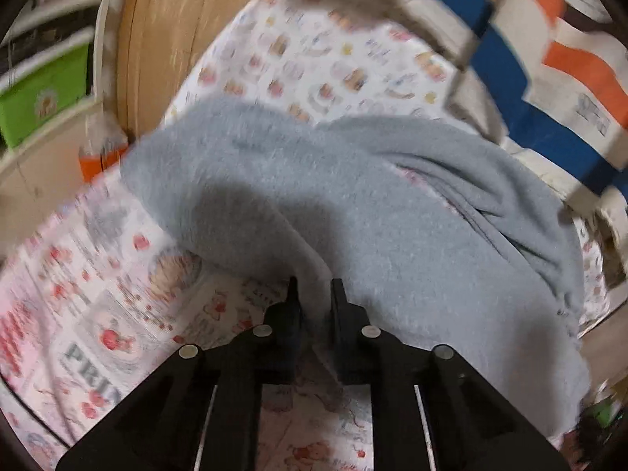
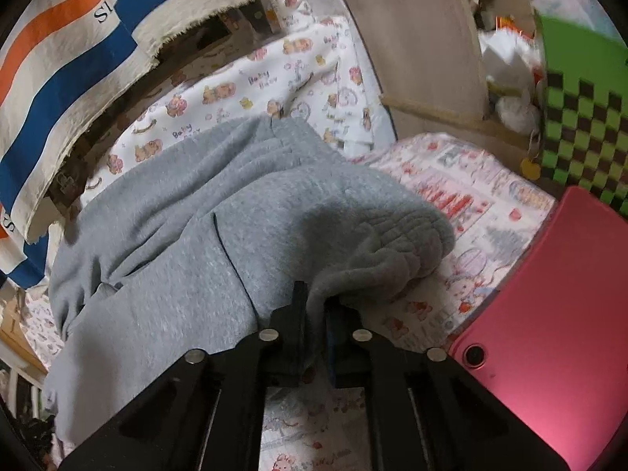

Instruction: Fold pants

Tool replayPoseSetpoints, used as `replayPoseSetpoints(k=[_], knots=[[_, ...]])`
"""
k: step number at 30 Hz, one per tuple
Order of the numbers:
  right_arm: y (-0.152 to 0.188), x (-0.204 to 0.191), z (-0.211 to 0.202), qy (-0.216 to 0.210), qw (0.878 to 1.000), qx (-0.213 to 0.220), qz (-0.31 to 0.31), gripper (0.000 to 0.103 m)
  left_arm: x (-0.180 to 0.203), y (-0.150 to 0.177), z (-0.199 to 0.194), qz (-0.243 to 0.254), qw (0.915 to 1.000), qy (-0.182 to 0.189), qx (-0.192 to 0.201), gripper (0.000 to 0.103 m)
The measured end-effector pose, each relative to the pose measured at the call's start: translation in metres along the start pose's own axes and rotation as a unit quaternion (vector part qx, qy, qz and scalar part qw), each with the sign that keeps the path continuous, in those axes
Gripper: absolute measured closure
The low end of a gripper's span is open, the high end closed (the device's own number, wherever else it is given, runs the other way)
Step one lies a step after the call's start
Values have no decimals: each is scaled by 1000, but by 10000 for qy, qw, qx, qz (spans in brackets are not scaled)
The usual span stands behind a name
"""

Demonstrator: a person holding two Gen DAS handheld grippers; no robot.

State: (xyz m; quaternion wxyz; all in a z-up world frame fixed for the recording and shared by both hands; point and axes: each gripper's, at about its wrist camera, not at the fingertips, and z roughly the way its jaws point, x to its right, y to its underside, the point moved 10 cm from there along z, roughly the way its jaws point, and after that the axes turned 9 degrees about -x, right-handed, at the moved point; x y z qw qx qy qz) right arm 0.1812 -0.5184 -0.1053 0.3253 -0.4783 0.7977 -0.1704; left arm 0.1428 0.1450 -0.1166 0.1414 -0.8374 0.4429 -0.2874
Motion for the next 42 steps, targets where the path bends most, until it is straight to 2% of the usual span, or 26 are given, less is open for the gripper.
replayPoseSetpoints(k=[3,9,12,16,17,18,19,20,21,22,24,26,28,30,33,36,40,42], knots=[[-11,-8,-28,119,9986,475,-203,98,13,-2,-29,432,9978,-148,474,92],[-25,3,-93,454,9932,1073,-84,98,22,2,-97,623,9923,-68,1071,91],[-23,6,-118,647,9908,1168,-223,98,22,13,-122,734,9903,-80,1173,91],[-5,16,-143,799,9891,1215,-217,98,11,40,-126,768,9912,-320,1031,91],[1,22,-153,963,9864,1322,-153,103,7,45,-122,800,9913,-411,960,91],[3,31,-167,1434,9765,1609,-73,103,0,51,-115,800,9914,-558,869,91],[4,43,-192,2064,9564,2066,-95,103,-5,57,-105,794,9923,-628,712,90],[6,53,-203,2043,9557,2113,-124,103,-9,62,-95,781,9935,-637,534,90],[9,62,-198,1585,9717,1754,-9,103,-13,70,-84,785,9943,-657,309,90],[11,68,-196,1367,9779,1574,142,103,-15,75,-76,841,9935,-735,210,89],[17,71,-192,1288,9812,1437,97,103,-16,80,-72,1082,9889,-974,294,88],[24,61,-183,1354,9815,1349,-112,103,-12,82,-73,1262,9851,-1114,354,75],[32,40,-169,1050,9867,1210,-272,103,-12,83,-76,1241,9864,-1020,340,47],[36,17,-154,794,9901,1086,-394,103,-16,82,-82,1203,9879,-926,304,41],[43,-26,-128,397,9933,841,-689,103,-27,78,-93,1245,9863,-1048,290,30],[52,-77,-109,-38,9926,583,-1067,102,-40,72,-106,1233,9853,-1126,347,29],[63,-131,-97,-659,9881,322,-1353,79,-48,50,-132,1296,9807,-1273,718,28],[65,-153,-93,-808,9854,265,-1476,73,-47,35,-144,1377,9764,-1336,992,28]])
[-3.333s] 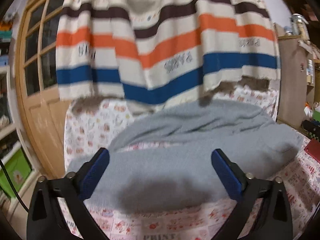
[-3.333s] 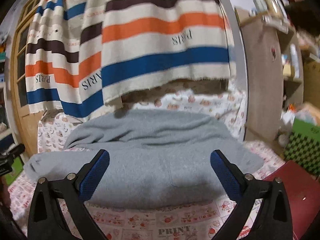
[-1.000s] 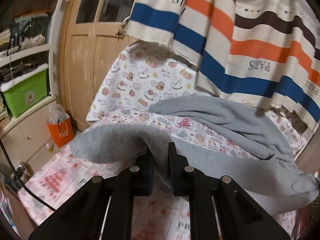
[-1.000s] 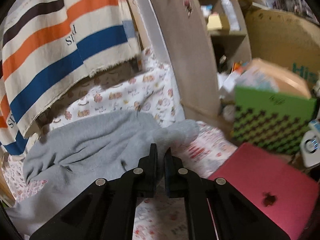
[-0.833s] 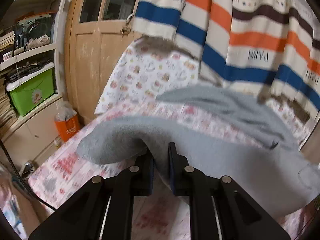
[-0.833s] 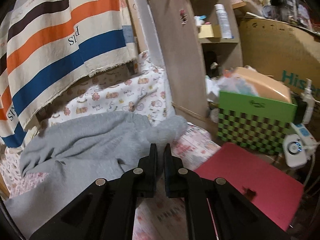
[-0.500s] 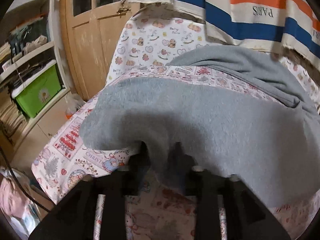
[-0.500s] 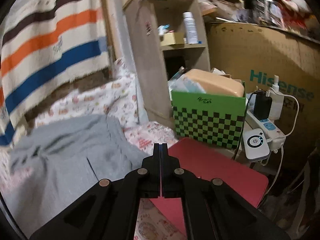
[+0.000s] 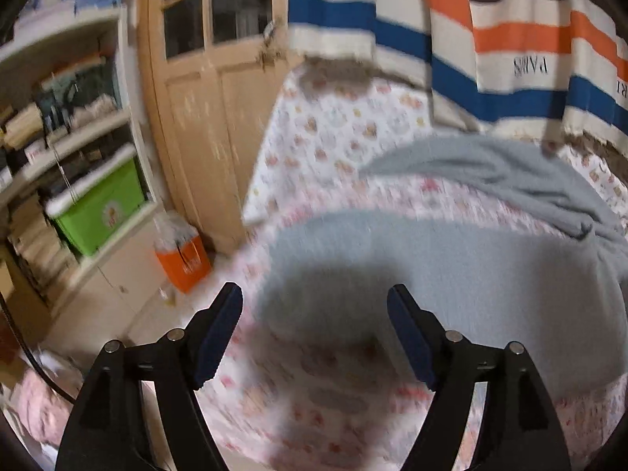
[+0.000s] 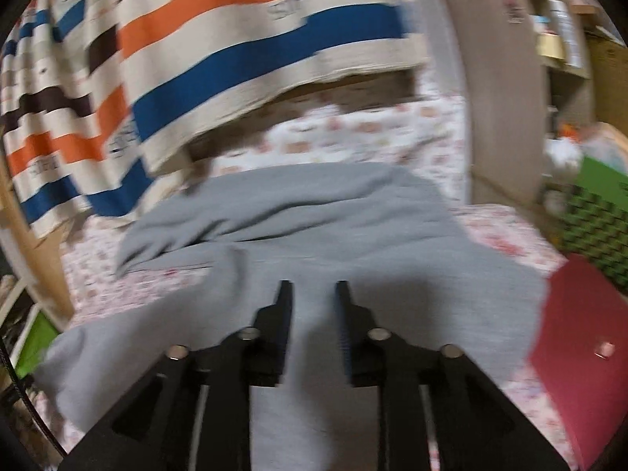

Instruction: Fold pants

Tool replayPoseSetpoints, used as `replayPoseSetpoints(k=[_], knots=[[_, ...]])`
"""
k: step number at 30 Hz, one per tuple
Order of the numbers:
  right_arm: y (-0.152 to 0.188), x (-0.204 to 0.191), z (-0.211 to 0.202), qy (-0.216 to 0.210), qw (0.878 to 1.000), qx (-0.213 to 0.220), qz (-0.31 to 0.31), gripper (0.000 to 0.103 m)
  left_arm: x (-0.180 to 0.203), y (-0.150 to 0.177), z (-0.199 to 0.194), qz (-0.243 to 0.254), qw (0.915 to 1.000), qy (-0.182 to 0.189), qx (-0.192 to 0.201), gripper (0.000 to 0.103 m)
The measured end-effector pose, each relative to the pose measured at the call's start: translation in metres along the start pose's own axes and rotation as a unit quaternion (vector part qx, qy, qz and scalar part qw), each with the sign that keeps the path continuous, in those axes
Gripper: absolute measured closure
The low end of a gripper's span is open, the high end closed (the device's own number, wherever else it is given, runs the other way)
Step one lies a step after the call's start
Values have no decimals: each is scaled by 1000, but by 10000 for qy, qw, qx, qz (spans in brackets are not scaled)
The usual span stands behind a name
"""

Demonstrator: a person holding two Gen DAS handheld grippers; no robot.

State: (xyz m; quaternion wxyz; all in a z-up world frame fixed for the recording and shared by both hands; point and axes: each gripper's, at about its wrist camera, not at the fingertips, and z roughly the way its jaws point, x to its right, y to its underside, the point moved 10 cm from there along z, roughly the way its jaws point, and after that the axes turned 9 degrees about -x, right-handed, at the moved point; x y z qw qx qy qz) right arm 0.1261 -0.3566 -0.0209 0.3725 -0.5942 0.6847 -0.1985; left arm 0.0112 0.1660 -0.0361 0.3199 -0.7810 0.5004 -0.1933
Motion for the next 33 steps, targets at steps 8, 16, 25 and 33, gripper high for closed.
replayPoseSetpoints(k=[8,16,25,33], knots=[[-34,-84,29,-194,9953,-142,-942,44,42,-88,8,527,9941,515,795,13],[-40,-170,122,-94,9708,-1123,-2116,35,112,-123,80,936,9879,1198,316,3],[-13,-189,228,974,9170,-1708,-3471,36,117,-102,141,1231,9864,1027,-371,3],[-24,-183,263,1053,9148,-1853,-3430,43,107,-80,196,1254,9834,818,-1024,8]])
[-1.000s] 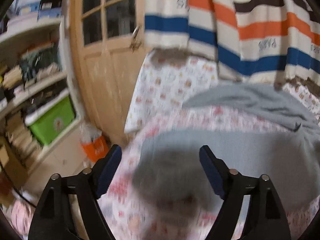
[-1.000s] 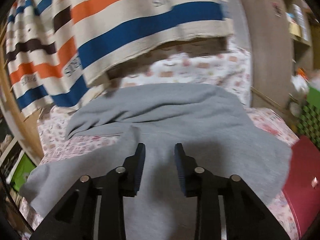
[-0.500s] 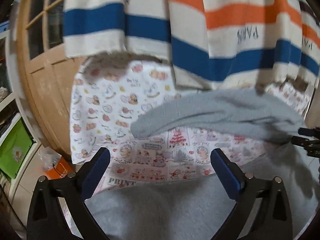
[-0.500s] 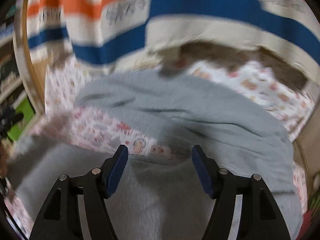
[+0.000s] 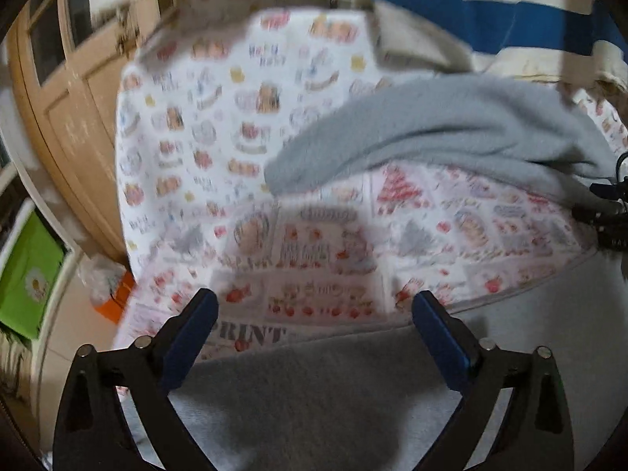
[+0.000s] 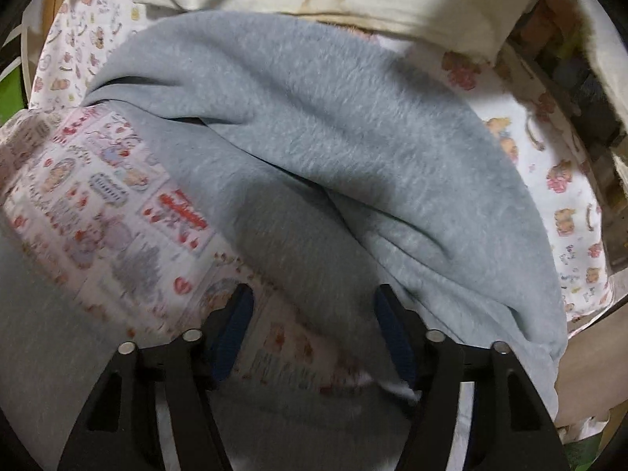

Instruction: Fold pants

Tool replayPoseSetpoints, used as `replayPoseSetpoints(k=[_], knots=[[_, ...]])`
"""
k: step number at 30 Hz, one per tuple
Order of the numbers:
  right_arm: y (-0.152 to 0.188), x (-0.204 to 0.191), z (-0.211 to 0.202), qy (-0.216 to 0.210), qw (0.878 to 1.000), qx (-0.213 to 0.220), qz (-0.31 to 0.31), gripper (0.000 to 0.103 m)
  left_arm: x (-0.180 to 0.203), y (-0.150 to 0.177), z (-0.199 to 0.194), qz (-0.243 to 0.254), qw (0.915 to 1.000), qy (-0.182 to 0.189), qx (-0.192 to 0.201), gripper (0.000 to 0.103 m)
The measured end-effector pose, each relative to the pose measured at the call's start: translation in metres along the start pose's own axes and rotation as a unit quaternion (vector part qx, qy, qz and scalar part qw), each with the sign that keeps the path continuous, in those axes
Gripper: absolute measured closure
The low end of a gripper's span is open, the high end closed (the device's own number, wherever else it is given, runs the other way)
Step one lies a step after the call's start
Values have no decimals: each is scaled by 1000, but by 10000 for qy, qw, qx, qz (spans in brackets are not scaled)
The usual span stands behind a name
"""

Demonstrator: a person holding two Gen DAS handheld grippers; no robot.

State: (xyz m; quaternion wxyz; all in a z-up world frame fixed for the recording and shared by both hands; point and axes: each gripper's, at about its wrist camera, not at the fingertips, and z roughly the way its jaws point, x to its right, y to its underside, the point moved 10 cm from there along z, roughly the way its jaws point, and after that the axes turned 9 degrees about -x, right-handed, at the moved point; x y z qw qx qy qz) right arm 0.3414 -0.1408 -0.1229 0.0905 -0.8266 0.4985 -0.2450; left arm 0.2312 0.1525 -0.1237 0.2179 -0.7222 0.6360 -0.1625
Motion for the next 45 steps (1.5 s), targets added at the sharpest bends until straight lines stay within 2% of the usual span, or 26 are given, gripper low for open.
replayPoseSetpoints(k=[2,3,5,7,11,14,17,19,24,28,31,33,34,37,39,40,41,42,45], knots=[[-3,5,3,-101,9999,-16,95,61,-1,-2,1,-65,9999,142,-56,8],[-4,6,4,-179,9997,30,144,66,-1,-5,-1,-59,9999,147,-23,8],[-6,9,2,-222,9995,140,186,91,-1,-13,-7,21,9999,72,79,8],[-7,17,-8,-173,9985,384,347,94,-1,-23,-11,117,9998,-47,145,8],[-10,38,-41,-452,9912,947,813,95,7,-44,-3,431,9989,-166,4,8],[-11,50,-72,-483,9849,1307,1024,96,23,-59,12,623,9978,-9,-205,9],[-12,61,-103,-426,9789,1599,1196,96,32,-70,29,664,9968,78,-446,15],[-7,67,-122,-465,9742,1769,1323,96,32,-76,40,667,9961,-41,-573,20],[-6,90,-155,-108,9623,2249,1527,96,27,-90,41,687,9966,-281,-360,21],[-1,94,-165,-42,9623,2256,1522,96,43,-97,31,1084,9929,-492,-64,22],[-4,90,-161,67,9619,2275,1516,96,61,-100,24,1550,9852,-717,123,22],[-6,90,-154,203,9629,2224,1514,96,72,-100,18,1757,9815,-734,184,22],[-8,90,-152,198,9633,2200,1523,96,79,-100,12,1808,9813,-612,250,22],[-15,91,-149,146,9635,2179,1548,96,103,-101,-7,1801,9830,128,333,22],[-16,93,-148,28,9628,2179,1596,96,113,-106,-12,1764,9835,223,341,22],[-16,94,-148,-16,9625,2183,1610,96,115,-110,-10,1768,9837,82,331,22],[-15,94,-148,-68,9622,2194,1615,96,115,-113,-4,1756,9840,-171,256,24],[-14,94,-149,-118,9619,2205,1615,96,113,-115,5,1694,9848,-353,116,30],[-9,94,-151,-293,9612,2230,1599,96,97,-117,35,1407,9891,-334,-266,45]])
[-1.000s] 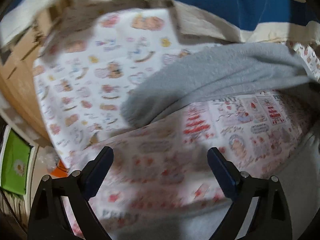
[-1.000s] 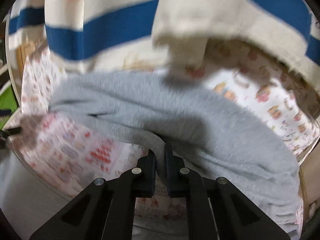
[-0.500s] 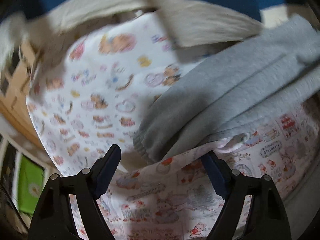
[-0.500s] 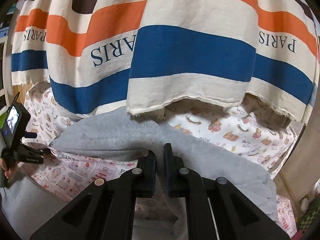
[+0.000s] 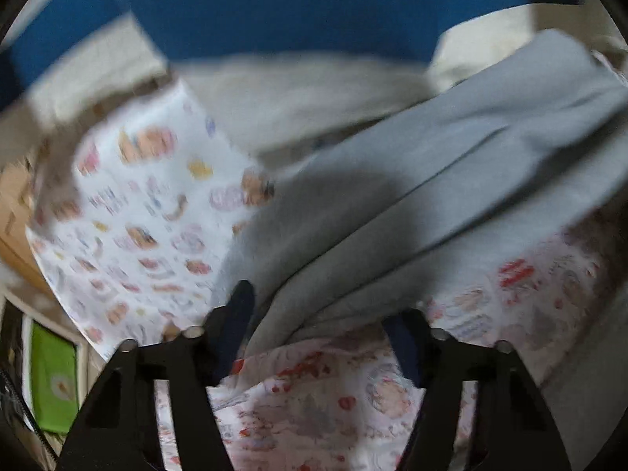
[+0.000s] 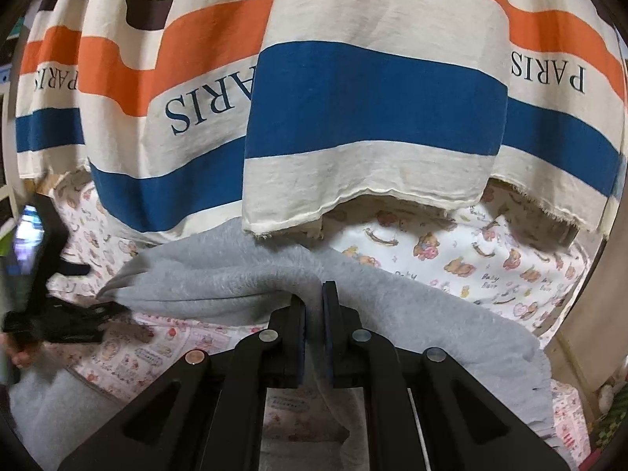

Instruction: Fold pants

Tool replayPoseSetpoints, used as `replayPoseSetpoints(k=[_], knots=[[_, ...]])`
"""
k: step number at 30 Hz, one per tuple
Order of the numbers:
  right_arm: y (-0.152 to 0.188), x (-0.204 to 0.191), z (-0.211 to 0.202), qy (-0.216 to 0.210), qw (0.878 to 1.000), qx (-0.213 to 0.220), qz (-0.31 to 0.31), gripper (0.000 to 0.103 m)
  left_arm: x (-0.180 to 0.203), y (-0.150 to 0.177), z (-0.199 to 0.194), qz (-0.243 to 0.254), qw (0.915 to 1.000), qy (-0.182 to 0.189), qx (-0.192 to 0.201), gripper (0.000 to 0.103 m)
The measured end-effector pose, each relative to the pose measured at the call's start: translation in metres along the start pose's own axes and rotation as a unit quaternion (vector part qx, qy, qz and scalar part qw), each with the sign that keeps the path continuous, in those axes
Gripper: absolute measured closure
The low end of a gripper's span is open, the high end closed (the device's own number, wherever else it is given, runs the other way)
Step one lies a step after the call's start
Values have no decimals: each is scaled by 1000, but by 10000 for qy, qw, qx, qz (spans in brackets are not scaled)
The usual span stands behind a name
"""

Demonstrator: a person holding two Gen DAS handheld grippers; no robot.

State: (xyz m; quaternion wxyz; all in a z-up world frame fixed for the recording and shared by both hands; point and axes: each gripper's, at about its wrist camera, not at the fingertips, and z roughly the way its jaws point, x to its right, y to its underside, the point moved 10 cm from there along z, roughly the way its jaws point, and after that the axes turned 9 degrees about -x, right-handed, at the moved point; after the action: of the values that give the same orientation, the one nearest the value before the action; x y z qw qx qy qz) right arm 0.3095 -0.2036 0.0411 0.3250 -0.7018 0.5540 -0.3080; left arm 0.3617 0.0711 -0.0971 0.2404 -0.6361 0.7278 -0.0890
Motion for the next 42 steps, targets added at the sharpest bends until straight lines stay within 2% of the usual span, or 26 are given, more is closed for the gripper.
replayPoseSetpoints(k=[2,3,5,6,7,10,12,14,16,20,22,24,28,33,37,40,42], knots=[[2,0,-2,-103,9999,1,-1,96,-14,1,19,-149,9996,-150,-168,45],[3,-1,-3,-149,9999,-11,-10,96,-18,2,27,-260,9994,10,-248,45],[5,-5,-1,-137,9999,-36,-96,96,-22,3,32,-457,9980,312,-294,56],[7,-8,0,-115,9998,-46,-173,96,-22,0,29,-555,9967,537,-244,72],[9,-11,2,-78,9996,-58,-259,96,-24,-4,24,-627,9956,686,-138,78],[16,-15,7,55,9991,-133,-392,96,-38,-18,0,-699,9957,526,291,81],[20,-18,10,0,9989,-217,-411,96,-49,-24,-15,-659,9956,377,548,81],[25,-23,15,-165,9984,-333,-426,96,-72,-34,-21,-835,9938,128,730,81],[32,-35,23,-371,9968,-512,-481,96,-83,-41,-24,-995,9916,143,809,81],[42,-52,30,-222,9958,-558,-690,96,-95,-43,-24,-1115,9909,83,753,81],[41,-49,28,-263,9965,-546,-572,96,-90,-39,-37,-930,9917,-89,878,87],[36,-42,23,-291,9973,-485,-462,96,-82,-33,-62,-599,9902,-467,1170,87],[24,-29,18,-253,9984,-360,-353,96,-77,-34,-120,-214,9767,-892,1941,88],[29,-34,24,-364,9976,-521,-269,96,-72,-56,-166,44,9554,-1372,2615,88],[40,-38,24,-374,9971,-579,-308,96,-65,-67,-187,57,9542,-1228,2729,88],[44,-32,20,-452,9969,-605,-212,96,-48,-54,-205,349,9463,-1545,2819,88],[45,-28,19,-472,9967,-644,-172,96,-43,-35,-202,513,9464,-1717,2686,87]])
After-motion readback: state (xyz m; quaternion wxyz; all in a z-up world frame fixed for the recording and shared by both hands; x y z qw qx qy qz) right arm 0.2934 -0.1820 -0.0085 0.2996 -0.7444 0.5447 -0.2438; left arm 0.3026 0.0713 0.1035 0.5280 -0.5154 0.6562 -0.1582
